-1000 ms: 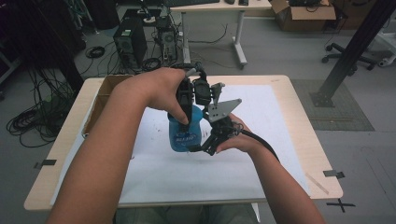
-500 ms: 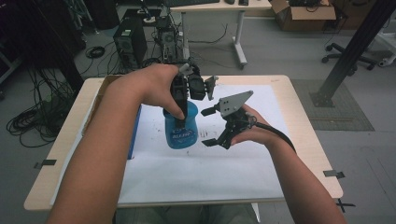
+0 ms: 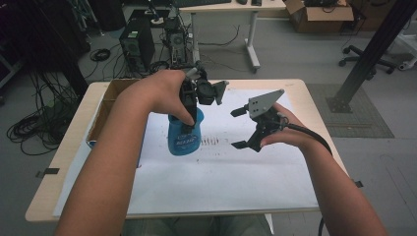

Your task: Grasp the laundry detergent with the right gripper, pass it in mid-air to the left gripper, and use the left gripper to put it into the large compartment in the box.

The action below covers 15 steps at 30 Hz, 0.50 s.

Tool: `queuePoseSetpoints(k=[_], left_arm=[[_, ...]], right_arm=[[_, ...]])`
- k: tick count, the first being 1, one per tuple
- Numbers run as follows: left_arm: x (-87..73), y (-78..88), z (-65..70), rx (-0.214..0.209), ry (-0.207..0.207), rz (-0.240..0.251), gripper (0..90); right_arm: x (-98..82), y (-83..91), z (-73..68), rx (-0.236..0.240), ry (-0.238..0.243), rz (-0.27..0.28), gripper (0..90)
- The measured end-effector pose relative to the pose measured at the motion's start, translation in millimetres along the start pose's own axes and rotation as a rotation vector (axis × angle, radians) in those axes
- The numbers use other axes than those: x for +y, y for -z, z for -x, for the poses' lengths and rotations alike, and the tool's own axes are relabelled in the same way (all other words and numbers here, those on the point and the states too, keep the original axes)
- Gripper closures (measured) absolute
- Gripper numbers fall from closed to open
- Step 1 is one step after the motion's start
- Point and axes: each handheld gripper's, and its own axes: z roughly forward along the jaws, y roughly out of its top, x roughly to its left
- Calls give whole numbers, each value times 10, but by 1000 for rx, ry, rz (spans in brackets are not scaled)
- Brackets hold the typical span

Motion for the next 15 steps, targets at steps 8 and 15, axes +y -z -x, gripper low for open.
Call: queuePoseSetpoints(k=[8,15], left_arm=[[40,38,-35,23,169,35,374],[-6,72,-101,14,296,41,376]], right_arm=[[-16,118,-4,-8,12,-36,6],[-36,219,7,-12,29,-93,8]])
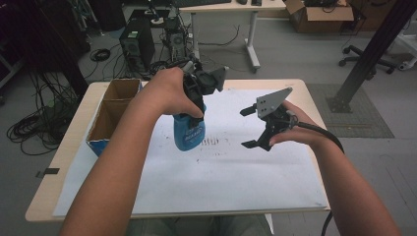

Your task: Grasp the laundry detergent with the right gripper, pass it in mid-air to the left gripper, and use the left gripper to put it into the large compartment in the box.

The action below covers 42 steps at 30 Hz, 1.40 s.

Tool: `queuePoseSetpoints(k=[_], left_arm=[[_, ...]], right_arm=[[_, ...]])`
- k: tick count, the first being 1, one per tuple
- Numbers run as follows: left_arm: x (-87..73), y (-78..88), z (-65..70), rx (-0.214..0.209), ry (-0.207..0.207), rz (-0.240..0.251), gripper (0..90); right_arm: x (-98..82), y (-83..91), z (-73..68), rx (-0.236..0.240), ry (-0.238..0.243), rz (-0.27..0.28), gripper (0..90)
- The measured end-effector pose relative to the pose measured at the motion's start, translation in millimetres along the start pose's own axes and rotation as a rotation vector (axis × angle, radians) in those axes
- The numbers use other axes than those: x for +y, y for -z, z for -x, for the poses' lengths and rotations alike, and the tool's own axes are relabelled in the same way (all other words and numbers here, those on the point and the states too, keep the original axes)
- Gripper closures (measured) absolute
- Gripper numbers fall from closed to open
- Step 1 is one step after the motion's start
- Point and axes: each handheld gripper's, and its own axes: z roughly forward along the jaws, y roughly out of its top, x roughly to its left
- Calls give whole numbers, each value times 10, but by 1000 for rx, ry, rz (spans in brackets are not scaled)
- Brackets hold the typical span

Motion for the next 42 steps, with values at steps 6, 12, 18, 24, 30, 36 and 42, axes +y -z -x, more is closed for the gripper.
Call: queuePoseSetpoints(k=[6,12,18,24,30,36,42], left_arm=[[-31,22,-59,5,61,11,376],[-45,69,-105,1,116,8,377],[-43,106,-163,-8,177,-34,377],[-100,136,-254,-5,228,-22,377],[-156,227,-324,-12,288,27,377],[-229,359,-409,-14,339,63,376],[-337,532,-512,-9,373,74,377]], right_arm=[[-11,91,25,-10,6,-45,11],[3,178,37,-18,17,-91,12],[-30,254,51,-27,16,-118,12],[-60,299,60,-30,14,-144,14],[-74,310,76,-29,12,-160,14],[-113,334,96,-28,9,-195,17],[-124,386,133,-20,17,-242,18]])
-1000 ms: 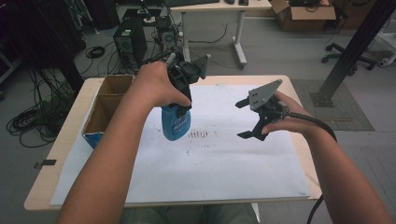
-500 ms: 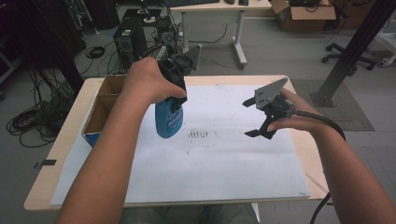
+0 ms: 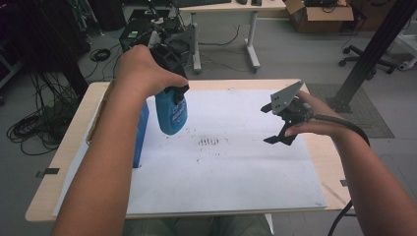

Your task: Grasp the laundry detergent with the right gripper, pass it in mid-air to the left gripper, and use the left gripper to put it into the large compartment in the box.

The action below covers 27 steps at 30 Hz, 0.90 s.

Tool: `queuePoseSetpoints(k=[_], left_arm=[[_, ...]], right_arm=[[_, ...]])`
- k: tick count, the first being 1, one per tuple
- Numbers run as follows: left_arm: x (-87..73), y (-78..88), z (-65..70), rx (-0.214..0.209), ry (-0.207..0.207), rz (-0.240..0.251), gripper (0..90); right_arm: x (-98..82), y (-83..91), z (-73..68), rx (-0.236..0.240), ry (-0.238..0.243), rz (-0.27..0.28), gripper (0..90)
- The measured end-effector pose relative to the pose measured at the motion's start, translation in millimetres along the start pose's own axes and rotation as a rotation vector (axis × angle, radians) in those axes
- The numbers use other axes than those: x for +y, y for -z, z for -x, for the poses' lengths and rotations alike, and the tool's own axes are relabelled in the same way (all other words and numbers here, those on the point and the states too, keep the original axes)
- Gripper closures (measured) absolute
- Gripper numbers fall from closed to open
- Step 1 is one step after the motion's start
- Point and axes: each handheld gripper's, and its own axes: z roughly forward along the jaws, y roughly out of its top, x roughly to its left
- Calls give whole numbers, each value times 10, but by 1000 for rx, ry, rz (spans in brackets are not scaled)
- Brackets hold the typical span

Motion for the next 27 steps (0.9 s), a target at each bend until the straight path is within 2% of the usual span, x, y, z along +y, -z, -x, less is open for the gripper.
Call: queuePoseSetpoints(k=[4,7,16,22,27], left_arm=[[-33,90,-97,5,29,4,377],[-51,125,-187,5,53,-11,377],[-131,264,-447,-5,129,10,377],[-185,372,-609,11,183,18,377],[-209,427,-699,19,208,13,377]], right_arm=[[2,19,28,6,-1,-21,18],[0,19,50,18,7,-41,20],[-19,21,104,32,10,-94,23],[-5,50,144,43,21,-120,23],[9,49,181,57,18,-138,23]])
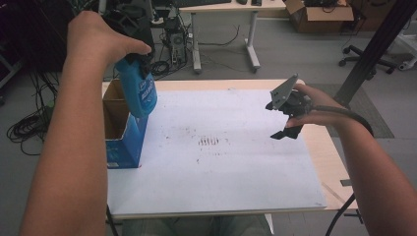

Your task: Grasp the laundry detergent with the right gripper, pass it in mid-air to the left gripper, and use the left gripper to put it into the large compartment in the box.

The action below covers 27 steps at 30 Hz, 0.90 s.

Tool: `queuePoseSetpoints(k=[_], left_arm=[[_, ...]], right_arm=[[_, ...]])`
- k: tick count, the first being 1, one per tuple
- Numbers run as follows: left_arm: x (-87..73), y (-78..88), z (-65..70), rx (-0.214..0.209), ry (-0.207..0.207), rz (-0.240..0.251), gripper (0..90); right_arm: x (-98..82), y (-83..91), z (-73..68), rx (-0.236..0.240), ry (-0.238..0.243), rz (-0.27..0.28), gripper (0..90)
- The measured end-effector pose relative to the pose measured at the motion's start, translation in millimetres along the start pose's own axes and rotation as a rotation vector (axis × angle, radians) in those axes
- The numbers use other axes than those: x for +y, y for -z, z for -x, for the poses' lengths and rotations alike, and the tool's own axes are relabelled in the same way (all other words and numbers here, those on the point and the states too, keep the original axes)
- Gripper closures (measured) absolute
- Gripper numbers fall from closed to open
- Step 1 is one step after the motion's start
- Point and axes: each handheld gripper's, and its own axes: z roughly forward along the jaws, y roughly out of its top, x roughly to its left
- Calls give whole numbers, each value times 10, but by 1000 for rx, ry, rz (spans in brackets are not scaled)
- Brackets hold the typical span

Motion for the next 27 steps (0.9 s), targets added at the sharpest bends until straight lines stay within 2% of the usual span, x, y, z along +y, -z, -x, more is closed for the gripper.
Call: queuePoseSetpoints(k=[7,15,27], left_arm=[[-21,95,-138,-6,41,15,377],[-72,204,-346,-14,110,16,377],[-226,190,-672,-15,215,-10,377]], right_arm=[[17,-17,17,19,-7,-12,25],[5,-27,25,31,-8,-16,25],[4,-39,20,42,-12,-30,25]])
